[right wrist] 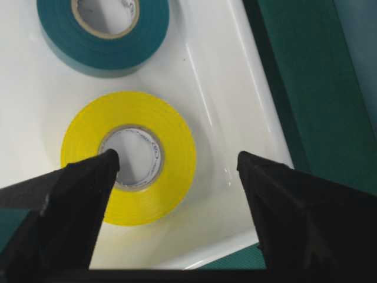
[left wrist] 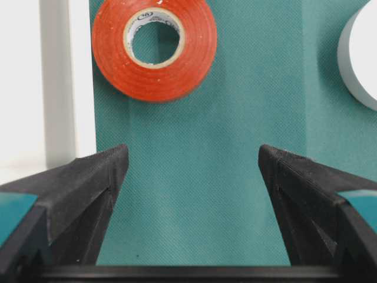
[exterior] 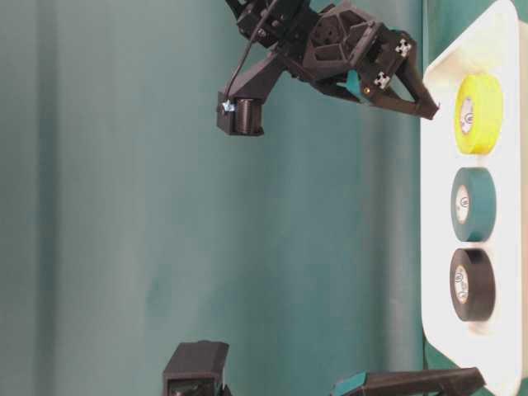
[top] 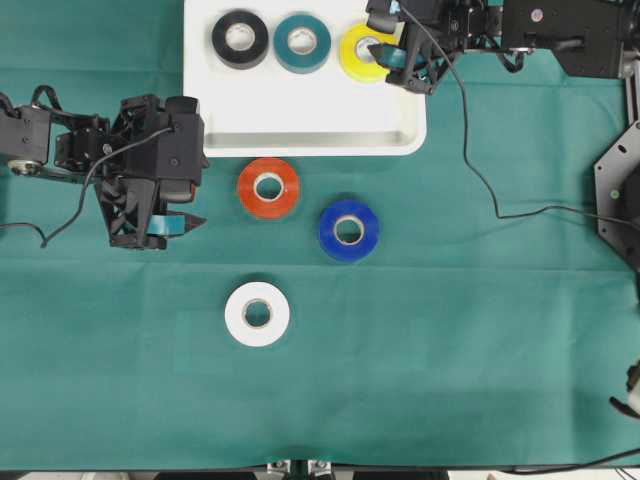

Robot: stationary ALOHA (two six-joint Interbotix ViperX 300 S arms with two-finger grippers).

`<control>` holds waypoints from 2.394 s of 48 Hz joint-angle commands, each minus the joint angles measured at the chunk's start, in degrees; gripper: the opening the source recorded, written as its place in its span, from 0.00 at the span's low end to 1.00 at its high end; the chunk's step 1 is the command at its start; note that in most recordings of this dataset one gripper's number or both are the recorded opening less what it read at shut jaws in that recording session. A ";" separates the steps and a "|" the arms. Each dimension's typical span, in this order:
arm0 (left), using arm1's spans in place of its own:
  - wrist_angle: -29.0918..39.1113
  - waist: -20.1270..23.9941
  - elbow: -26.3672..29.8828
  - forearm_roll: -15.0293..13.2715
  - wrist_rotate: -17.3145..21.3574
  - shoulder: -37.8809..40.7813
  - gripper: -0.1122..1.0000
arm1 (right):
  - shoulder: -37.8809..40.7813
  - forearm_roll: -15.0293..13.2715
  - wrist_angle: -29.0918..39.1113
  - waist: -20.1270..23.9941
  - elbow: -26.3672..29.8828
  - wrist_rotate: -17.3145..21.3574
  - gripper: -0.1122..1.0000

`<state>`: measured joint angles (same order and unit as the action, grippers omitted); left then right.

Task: Put the tape alternately from left to right into the white case.
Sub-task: 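Set the yellow tape down in the tray and open the right gripper, then raise the right gripper from the tray and move it over the blue tape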

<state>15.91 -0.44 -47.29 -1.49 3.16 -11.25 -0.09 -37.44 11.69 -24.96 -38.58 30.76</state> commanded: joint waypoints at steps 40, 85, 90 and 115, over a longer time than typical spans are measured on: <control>-0.26 -0.44 1.05 -0.18 -0.18 -0.53 0.63 | -6.77 -0.18 -2.72 9.93 -1.23 0.44 0.89; -0.18 -0.44 1.05 -0.18 -0.26 -0.70 0.63 | -10.20 0.26 -2.64 25.93 -5.27 2.11 0.89; -0.18 -0.44 1.14 -0.18 -0.18 -0.70 0.63 | -10.20 0.26 -2.72 25.93 -5.19 2.11 0.89; -0.09 -0.44 1.23 -0.18 -0.26 -0.70 0.63 | -10.20 0.26 -2.72 27.33 -5.36 2.20 0.89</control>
<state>16.00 -0.70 -47.20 -1.58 2.99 -11.16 -9.05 -37.27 9.32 1.58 -44.47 32.87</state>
